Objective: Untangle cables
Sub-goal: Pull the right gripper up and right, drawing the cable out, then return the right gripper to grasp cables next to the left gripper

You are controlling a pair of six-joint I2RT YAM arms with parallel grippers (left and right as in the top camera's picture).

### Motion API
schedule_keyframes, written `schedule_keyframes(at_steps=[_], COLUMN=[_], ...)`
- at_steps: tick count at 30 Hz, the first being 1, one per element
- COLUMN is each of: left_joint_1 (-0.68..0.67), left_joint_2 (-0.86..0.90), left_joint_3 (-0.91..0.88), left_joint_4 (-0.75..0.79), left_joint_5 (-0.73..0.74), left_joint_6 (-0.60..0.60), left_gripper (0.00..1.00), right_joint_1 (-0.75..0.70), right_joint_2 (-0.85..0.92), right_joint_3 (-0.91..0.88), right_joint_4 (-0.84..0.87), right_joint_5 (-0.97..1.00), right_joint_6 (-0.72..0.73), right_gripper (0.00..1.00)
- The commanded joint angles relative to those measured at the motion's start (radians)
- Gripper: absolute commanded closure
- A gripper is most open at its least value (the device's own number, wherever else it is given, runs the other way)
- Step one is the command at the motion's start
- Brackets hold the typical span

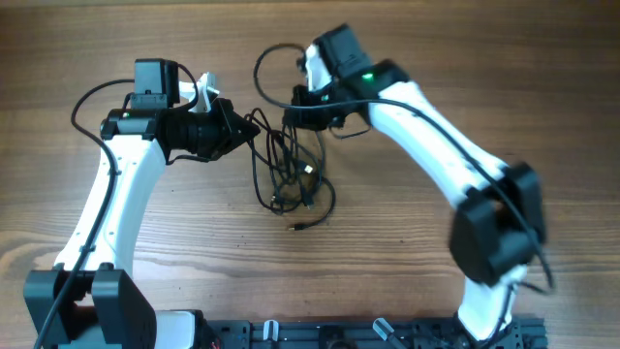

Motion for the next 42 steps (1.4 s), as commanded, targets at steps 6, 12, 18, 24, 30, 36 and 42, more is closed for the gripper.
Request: schedule_keyframes(at_steps=[6, 12, 18, 24, 30, 36, 42], left_joint_1=[0.005, 0.005, 0.005, 0.005, 0.005, 0.006, 0.005], left_joint_2=[0.000, 0.000, 0.000, 0.000, 0.000, 0.000, 0.000], left_joint_3=[0.003, 0.003, 0.003, 0.003, 0.003, 0.003, 0.003], left_joint_4=[-0.007, -0.007, -0.007, -0.007, 0.068, 0.298, 0.413], left_joint_5=[-0.025, -0.034, -0.033, -0.032, 0.217, 0.537, 0.568], left_joint_6=[0.023, 0.023, 0.023, 0.023, 0.023, -0.218, -0.499], left_gripper=[0.96, 0.96, 0.96, 0.96, 0.96, 0.96, 0.96], right_joint_1=[-0.165, -0.320, -0.321, -0.320, -0.313, -0.237, -0.107], right_joint_2=[-0.287, -0.274, -0.161, -0.021, -0.053, -0.077, -0.076], right_joint_3=[0.012, 0.009, -0.031, -0.062, 0.016, 0.022, 0.020], right_joint_4=[0.030, -0.209, -0.357, -0.358, -0.346, -0.235, -0.150], right_joint_5=[-0.165, 0.318, 0.733, 0.421, -0.195, -0.260, -0.034], right_joint_6=[0.120, 0.120, 0.188, -0.075, -0.476, -0.373, -0.012], right_gripper=[0.96, 0.96, 0.96, 0.36, 0.28, 0.28, 0.46])
